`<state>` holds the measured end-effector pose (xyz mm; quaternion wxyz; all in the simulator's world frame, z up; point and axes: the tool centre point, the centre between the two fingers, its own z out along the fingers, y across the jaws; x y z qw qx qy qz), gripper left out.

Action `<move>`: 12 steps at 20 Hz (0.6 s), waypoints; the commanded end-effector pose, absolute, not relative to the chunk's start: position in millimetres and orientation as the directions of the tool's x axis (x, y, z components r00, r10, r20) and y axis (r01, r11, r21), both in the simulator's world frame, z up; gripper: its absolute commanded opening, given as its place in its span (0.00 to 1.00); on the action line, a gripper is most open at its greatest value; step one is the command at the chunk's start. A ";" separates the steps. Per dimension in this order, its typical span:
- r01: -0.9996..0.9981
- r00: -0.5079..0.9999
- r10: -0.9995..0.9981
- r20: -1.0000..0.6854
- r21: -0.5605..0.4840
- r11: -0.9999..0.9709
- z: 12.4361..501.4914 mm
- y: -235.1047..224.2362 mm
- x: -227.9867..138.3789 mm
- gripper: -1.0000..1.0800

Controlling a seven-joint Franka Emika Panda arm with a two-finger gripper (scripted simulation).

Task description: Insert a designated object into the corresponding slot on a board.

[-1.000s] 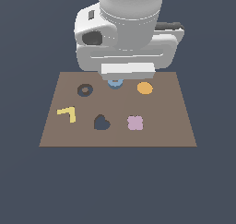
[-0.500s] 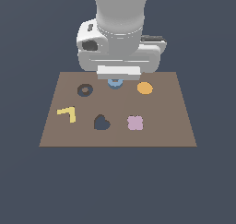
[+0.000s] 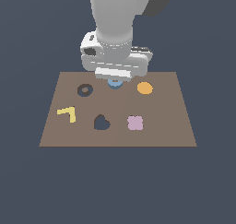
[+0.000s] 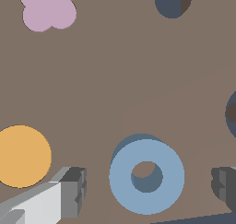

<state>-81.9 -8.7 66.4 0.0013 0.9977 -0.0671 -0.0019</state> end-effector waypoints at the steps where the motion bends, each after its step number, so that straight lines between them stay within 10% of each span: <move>1: -0.150 0.989 -0.150 -0.001 0.002 -0.989 58.6 -10.0 -87.6 0.96; 12: -0.164 0.987 -0.164 -0.001 0.001 -0.987 48.1 -10.5 -92.3 0.96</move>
